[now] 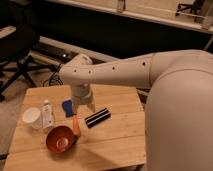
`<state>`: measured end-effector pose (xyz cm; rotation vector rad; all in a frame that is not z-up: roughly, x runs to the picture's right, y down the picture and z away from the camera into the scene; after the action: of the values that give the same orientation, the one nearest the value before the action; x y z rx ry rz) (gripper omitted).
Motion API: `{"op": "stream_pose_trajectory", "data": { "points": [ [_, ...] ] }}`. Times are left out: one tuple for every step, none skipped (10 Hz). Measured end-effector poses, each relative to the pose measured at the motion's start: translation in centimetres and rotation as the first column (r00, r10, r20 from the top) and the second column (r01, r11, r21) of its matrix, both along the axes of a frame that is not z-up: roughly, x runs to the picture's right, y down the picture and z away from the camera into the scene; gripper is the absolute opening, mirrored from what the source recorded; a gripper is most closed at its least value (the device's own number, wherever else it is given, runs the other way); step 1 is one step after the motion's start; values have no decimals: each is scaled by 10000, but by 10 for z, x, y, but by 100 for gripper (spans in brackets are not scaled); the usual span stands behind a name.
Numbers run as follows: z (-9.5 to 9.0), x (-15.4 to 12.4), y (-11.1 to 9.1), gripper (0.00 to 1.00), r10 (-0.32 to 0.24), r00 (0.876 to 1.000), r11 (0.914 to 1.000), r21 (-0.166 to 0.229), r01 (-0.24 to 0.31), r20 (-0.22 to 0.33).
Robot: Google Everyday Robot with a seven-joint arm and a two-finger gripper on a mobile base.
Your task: Place the eraser in the ceramic cup
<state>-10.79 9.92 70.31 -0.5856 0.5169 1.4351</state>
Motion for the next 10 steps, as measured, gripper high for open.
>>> {"op": "stream_pose_trajectory", "data": {
  "points": [
    [0,0,0,65,-1,10000,10000,-1,1,-1],
    [0,0,0,65,0,10000,10000,-4,0,-1],
    [0,0,0,65,0,10000,10000,-5,0,-1],
    [0,0,0,65,-1,10000,10000,-5,1,-1],
    [0,0,0,65,0,10000,10000,-5,0,-1],
    [0,0,0,65,0,10000,10000,-5,0,-1],
    [0,0,0,65,0,10000,10000,-4,0,0],
    [0,0,0,65,-2,10000,10000,-4,2,0],
    [1,0,0,65,-48,10000,10000,40,48,5],
    [2,-2,-3,65,-114,9999,9999,95,113,93]
  ]
}}
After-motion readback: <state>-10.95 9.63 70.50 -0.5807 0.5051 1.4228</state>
